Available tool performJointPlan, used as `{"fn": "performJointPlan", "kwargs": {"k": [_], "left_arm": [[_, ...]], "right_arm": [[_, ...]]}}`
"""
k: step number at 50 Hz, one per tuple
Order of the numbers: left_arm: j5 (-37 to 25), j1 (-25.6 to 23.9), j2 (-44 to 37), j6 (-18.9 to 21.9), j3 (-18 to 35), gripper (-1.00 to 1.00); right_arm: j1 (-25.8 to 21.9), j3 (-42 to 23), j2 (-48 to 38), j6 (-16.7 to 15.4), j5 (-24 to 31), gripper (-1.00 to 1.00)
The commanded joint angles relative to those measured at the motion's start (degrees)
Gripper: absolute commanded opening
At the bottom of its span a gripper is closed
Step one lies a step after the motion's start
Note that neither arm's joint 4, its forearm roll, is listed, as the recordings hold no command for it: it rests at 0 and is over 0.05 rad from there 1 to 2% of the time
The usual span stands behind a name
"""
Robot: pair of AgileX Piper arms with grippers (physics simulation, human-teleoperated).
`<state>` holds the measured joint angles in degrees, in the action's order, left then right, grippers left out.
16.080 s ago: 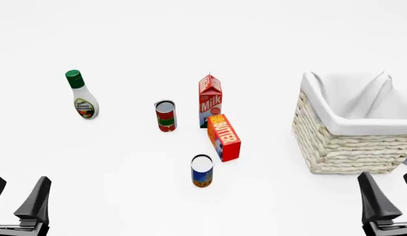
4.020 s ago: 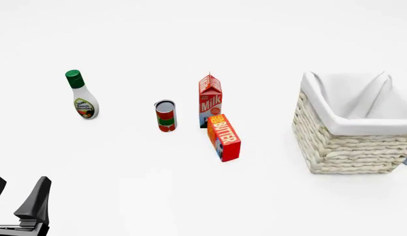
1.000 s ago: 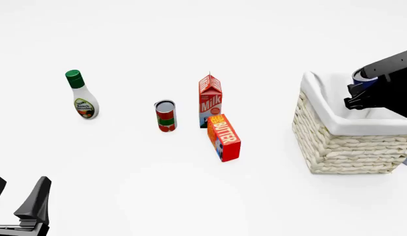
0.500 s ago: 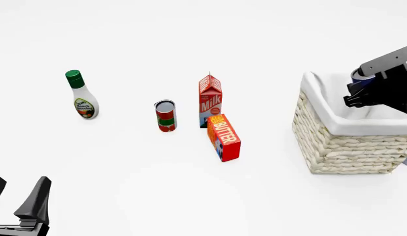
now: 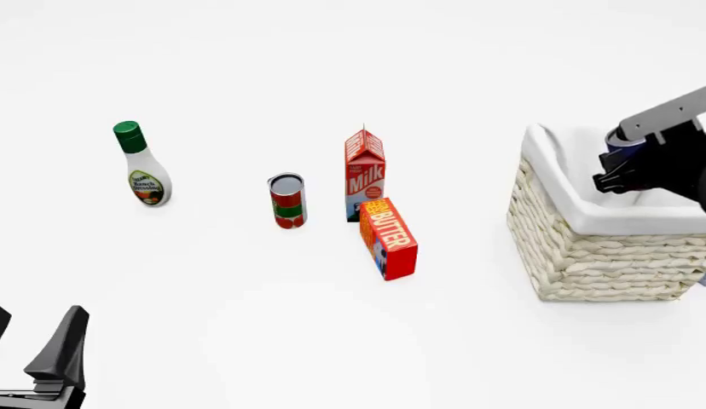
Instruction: Pick the alphabet soup and place it in the basket.
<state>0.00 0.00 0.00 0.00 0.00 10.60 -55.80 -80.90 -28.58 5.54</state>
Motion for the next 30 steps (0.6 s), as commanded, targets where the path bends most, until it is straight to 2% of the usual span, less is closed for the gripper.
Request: {"fn": "performJointPlan", "kwargs": {"k": [1,9,10,30], "left_arm": [[0.0,0.0,0.0,0.0,0.0,1.00],[0.0,0.0,0.0,0.0,0.0,1.00],[0.0,0.0,0.0,0.0,0.0,1.00],[0.0,0.0,0.0,0.0,0.0,1.00]], "right_arm": [[0.4,-0.1,-0.3,1.1,-0.5,-1.00],[0.5,-0.4,-0.2,1.1,-0.4,-1.00],[0.6,-0.5,-0.2,1.1,-0.4,1.00],[0.8,-0.9,0.2,1.1,-0.1,1.00]]}}
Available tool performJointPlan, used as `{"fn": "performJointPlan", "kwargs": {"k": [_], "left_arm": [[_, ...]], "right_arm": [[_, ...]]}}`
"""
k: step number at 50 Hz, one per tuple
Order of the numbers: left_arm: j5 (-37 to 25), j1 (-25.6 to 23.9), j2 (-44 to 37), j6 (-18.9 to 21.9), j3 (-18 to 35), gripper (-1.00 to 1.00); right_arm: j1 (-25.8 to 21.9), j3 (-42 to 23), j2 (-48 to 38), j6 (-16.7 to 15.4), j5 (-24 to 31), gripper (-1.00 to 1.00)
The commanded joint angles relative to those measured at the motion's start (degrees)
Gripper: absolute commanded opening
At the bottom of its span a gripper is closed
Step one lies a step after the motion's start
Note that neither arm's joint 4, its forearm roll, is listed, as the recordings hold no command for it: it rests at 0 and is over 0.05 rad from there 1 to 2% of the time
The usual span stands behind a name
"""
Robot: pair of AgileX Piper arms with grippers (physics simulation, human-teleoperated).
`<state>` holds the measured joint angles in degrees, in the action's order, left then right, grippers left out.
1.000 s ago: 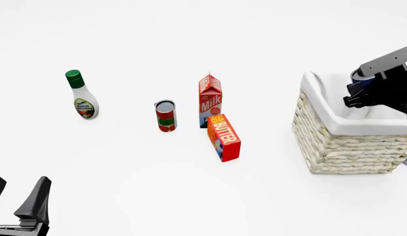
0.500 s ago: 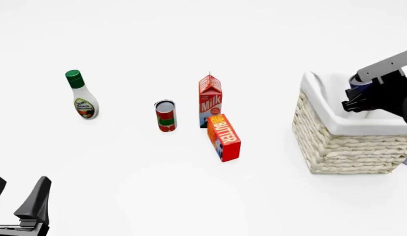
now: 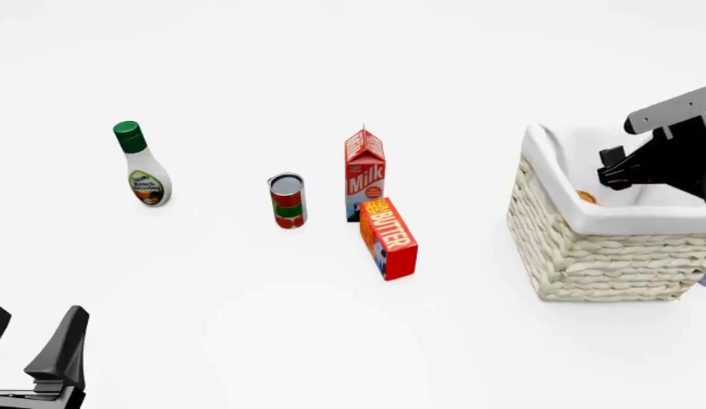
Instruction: Pick the alphabet soup and place it in the basket.
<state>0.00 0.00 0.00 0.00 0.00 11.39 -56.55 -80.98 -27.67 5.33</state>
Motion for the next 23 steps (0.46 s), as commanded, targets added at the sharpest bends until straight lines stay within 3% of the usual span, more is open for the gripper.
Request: {"fn": "performJointPlan", "kwargs": {"k": [1,23], "left_arm": [[0.0,0.0,0.0,0.0,0.0,1.00],[0.0,0.0,0.0,0.0,0.0,1.00]], "right_arm": [[0.0,-0.2,0.4,0.2,0.1,1.00],[-1.2,-0.7,5.5,2.0,1.5,1.00]]}}
